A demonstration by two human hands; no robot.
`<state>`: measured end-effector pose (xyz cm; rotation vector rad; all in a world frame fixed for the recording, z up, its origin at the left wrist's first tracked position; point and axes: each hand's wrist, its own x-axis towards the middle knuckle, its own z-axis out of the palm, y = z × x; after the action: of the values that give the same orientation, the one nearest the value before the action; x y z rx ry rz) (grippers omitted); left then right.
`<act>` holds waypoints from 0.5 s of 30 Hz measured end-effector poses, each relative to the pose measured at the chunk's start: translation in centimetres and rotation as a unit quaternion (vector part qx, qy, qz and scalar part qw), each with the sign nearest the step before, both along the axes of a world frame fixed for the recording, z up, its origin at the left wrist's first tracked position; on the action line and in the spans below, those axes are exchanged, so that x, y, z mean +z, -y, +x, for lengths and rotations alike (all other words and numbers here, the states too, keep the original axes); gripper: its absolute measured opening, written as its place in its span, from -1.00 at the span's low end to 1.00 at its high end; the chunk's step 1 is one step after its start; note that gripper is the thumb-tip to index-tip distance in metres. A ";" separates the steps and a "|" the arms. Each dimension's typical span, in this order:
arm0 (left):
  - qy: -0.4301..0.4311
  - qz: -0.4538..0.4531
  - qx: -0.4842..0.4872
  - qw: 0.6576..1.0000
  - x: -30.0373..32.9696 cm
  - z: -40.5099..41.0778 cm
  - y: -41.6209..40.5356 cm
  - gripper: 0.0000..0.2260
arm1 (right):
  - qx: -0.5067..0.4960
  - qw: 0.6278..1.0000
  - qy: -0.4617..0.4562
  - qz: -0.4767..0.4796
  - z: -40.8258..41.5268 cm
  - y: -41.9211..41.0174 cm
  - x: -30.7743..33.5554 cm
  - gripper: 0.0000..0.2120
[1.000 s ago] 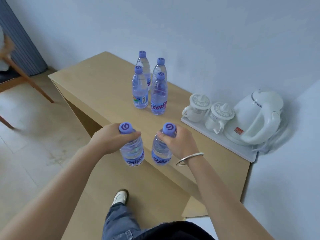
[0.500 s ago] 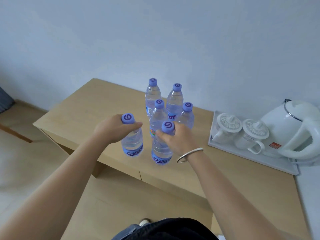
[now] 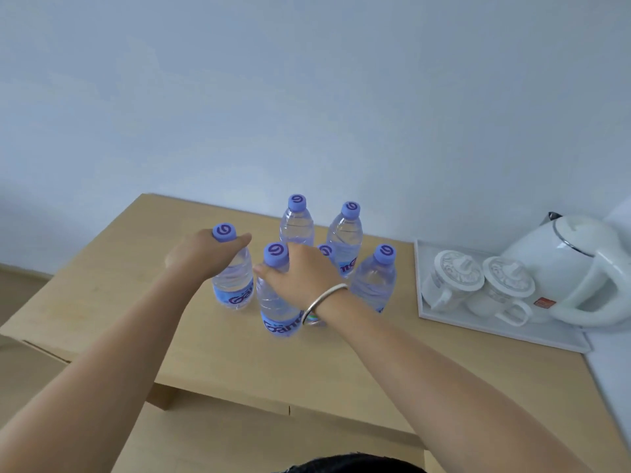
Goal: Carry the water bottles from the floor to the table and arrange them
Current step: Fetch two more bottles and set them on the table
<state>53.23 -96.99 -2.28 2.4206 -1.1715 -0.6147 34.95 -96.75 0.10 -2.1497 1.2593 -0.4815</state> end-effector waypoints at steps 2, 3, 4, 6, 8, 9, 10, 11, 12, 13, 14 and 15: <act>0.003 0.002 -0.003 1.000 -0.2 0.4 1.1 -0.60 | -0.023 1.000 0.006 0.011 1.3 1.3 0.2 -0.56; 0.004 0.002 -0.003 1.000 -0.2 0.5 1.7 -0.60 | -0.038 0.999 0.015 0.017 2.0 1.8 0.0 -0.57; 0.005 0.000 -0.004 1.000 -0.2 0.6 2.2 -0.60 | -0.054 0.998 0.026 0.022 2.7 2.3 -0.2 -0.58; 0.015 -0.005 -0.003 1.000 -0.2 0.5 3.2 -0.59 | -0.086 0.995 0.038 0.032 4.0 3.1 -0.8 -0.61; 0.027 -0.009 -0.004 1.000 -0.4 0.4 3.9 -0.59 | -0.113 0.992 0.033 0.054 4.7 4.0 -1.7 -0.65; 0.029 -0.007 -0.008 1.000 -0.5 0.3 4.3 -0.59 | -0.125 0.989 0.027 0.070 5.0 4.4 -2.1 -0.66; 0.030 -0.003 -0.015 0.999 -0.7 0.1 4.5 -0.59 | -0.138 0.986 0.020 0.087 5.2 4.8 -2.5 -0.66; 0.028 0.001 -0.020 0.999 -1.0 -0.1 4.7 -0.59 | -0.152 0.983 0.017 0.102 5.3 5.2 -2.8 -0.67; 0.026 0.002 -0.023 0.999 -1.2 -0.2 4.9 -0.59 | -0.167 0.979 0.019 0.115 5.5 5.5 -3.0 -0.69; 0.023 0.000 -0.022 1.000 -1.4 -0.4 5.0 -0.59 | -0.180 0.975 0.027 0.127 5.6 5.8 -3.2 -0.70; 0.021 -0.003 -0.018 1.000 -1.6 -0.5 5.0 -0.59 | -0.193 0.971 0.038 0.137 5.8 6.0 -3.3 -0.71; 0.022 -0.005 -0.013 1.000 -1.7 -0.6 5.1 -0.59 | -0.205 0.967 0.051 0.144 6.0 6.1 -3.4 -0.72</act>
<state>52.59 -102.04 -3.95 2.4256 -1.2230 -0.5658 40.92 -102.82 -3.34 -1.6081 1.6118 -0.5309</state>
